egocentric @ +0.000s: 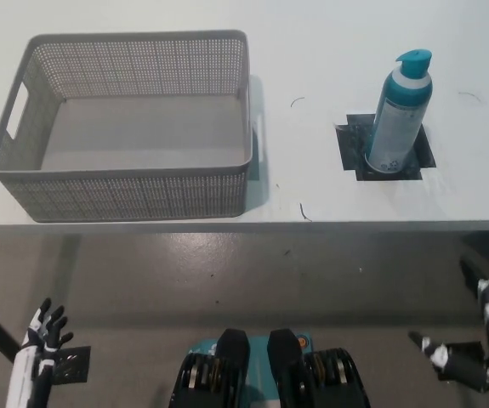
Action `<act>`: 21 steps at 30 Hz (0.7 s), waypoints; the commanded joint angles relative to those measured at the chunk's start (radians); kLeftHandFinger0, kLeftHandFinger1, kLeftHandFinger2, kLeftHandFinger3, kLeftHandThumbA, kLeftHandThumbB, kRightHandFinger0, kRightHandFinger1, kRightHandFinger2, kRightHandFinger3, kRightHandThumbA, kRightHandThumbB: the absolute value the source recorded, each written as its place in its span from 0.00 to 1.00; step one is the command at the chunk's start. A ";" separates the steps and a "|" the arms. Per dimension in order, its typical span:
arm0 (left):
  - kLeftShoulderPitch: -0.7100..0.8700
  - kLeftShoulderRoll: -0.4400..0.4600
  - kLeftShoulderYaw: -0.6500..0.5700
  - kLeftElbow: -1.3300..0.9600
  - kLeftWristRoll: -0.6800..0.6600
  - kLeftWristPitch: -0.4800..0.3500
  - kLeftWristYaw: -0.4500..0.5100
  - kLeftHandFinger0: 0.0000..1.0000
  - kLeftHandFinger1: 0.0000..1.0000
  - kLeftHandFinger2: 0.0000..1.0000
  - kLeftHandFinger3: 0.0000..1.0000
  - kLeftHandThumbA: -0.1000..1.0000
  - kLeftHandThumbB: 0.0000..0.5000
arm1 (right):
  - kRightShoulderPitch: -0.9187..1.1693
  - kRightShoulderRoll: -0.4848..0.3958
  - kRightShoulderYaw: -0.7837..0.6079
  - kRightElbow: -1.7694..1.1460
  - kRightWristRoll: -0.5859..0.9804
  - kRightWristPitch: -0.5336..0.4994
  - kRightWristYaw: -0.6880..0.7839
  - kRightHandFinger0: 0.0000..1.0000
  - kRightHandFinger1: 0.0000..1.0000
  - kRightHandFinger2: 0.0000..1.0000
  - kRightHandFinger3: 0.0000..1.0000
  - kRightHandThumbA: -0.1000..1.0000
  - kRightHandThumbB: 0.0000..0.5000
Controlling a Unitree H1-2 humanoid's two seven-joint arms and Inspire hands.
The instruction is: Use the right hand to pick up an air purifying spray and put it inside a container
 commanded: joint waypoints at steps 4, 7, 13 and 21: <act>0.022 0.011 0.019 -0.037 -0.011 -0.092 0.018 0.93 0.96 0.96 1.00 0.93 0.55 | -0.237 -0.036 -0.083 -0.204 -0.157 0.237 -0.019 1.00 1.00 1.00 1.00 0.84 1.00; 0.019 0.012 0.016 -0.028 -0.013 -0.099 0.011 0.93 0.94 0.94 1.00 0.89 0.55 | -0.334 -0.058 -0.086 -0.139 -0.112 0.343 0.029 1.00 1.00 1.00 1.00 0.82 1.00; 0.022 0.011 0.010 -0.026 0.009 -0.099 0.020 0.92 0.95 0.95 1.00 0.91 0.58 | -0.550 -0.095 -0.063 0.137 -0.090 0.379 0.053 1.00 1.00 1.00 1.00 0.85 1.00; 0.025 -0.002 0.013 -0.031 0.012 -0.099 0.029 0.91 0.93 0.95 1.00 0.91 0.56 | -0.776 -0.077 -0.018 0.428 -0.109 0.379 0.028 1.00 1.00 1.00 1.00 0.89 1.00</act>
